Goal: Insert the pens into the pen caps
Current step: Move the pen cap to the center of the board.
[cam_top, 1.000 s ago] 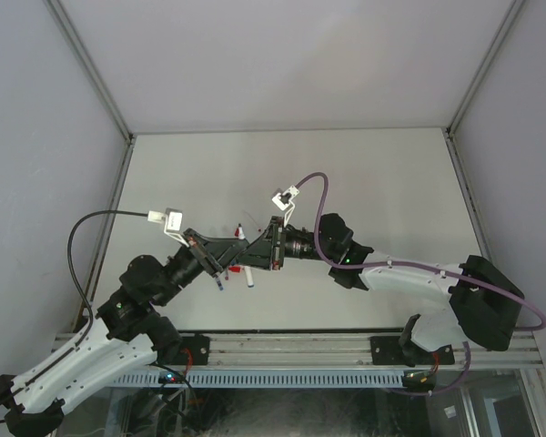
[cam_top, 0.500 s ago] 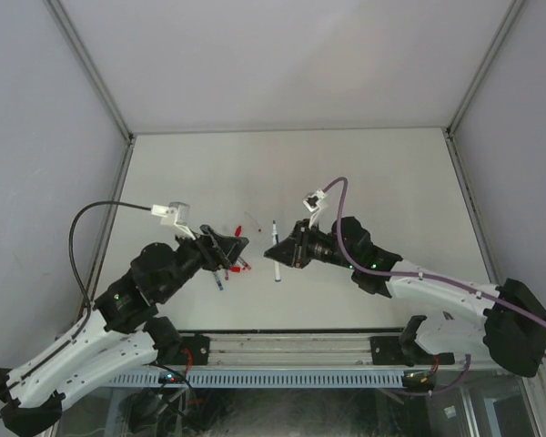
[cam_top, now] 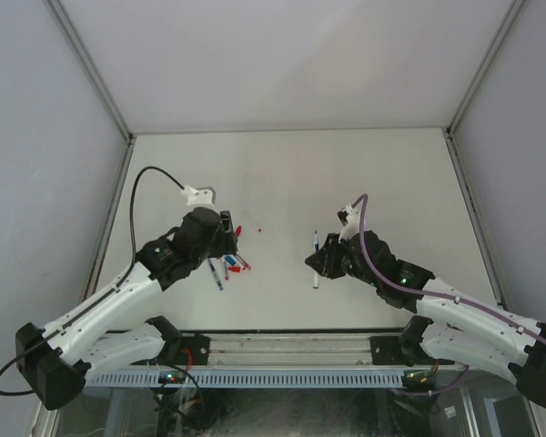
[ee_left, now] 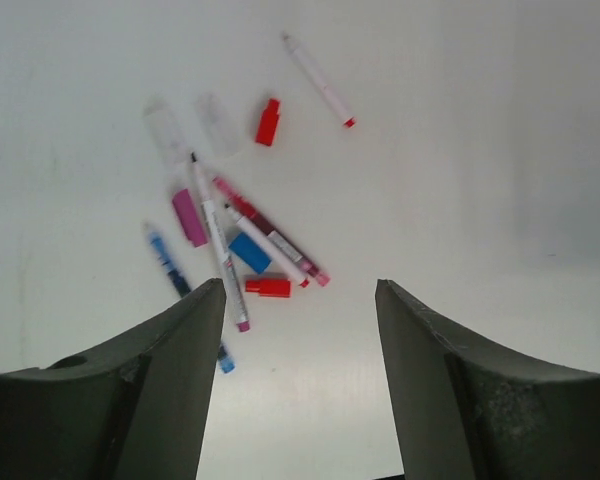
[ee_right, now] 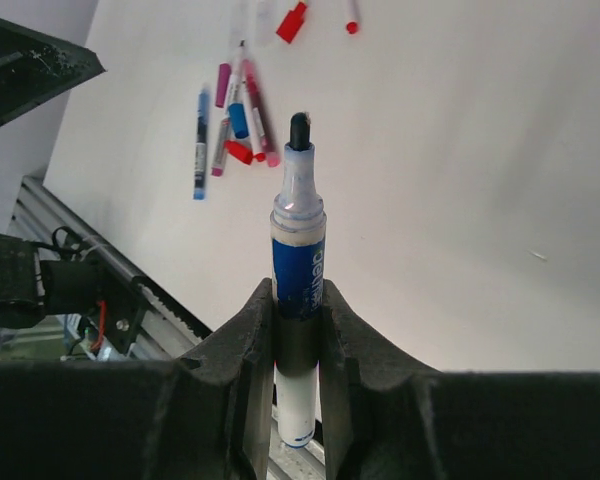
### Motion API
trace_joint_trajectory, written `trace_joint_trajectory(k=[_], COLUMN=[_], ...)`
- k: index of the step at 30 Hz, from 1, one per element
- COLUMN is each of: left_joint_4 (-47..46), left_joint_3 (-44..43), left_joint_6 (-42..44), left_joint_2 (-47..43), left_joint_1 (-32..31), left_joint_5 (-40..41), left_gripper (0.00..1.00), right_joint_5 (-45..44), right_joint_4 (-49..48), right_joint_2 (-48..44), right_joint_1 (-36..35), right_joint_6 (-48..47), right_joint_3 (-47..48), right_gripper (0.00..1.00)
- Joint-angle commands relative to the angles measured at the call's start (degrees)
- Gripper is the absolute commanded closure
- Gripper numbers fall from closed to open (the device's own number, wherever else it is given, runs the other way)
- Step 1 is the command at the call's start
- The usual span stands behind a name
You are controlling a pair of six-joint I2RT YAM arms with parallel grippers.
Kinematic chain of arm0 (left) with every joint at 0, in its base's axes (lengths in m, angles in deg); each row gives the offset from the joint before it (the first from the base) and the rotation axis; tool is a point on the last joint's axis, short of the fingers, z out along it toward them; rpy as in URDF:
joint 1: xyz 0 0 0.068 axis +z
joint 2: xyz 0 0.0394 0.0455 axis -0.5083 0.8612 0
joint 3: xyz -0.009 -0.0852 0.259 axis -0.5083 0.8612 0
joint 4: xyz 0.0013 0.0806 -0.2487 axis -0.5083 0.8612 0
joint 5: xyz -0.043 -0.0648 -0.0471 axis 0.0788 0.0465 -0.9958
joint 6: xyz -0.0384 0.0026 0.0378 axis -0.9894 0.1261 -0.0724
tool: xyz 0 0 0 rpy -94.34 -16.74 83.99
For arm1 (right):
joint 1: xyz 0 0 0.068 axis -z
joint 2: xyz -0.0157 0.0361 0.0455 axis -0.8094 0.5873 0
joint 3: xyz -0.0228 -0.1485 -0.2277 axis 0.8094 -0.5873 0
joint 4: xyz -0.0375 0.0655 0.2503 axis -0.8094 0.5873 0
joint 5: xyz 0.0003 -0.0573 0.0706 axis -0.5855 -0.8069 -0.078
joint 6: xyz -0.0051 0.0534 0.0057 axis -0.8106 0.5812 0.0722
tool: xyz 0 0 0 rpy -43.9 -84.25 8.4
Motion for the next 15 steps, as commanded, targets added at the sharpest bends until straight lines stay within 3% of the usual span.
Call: trace_joint_trajectory(k=[1,7,15], left_joint_4=[2.04,-0.67,-7.09], left_joint_3=[-1.16,4.79,8.55], left_joint_6=[-0.57,-7.73,-11.27], left_joint_2=[0.59,3.15,9.96], left_joint_1=[2.36,3.64,3.64], left_joint_5=[-0.11,-3.12,-5.03], left_gripper=[0.34,0.43,0.53], right_joint_5=[-3.9,-4.1,-4.37], right_joint_4=[3.16,3.72,3.95], right_joint_2=[-1.26,-0.32,0.21], right_joint_1=[-0.14,-0.23,-0.65], right_joint_6=[-1.79,-0.81,1.6], right_joint_3=[0.4,0.35,-0.56], right_gripper=[1.0,1.0,1.0])
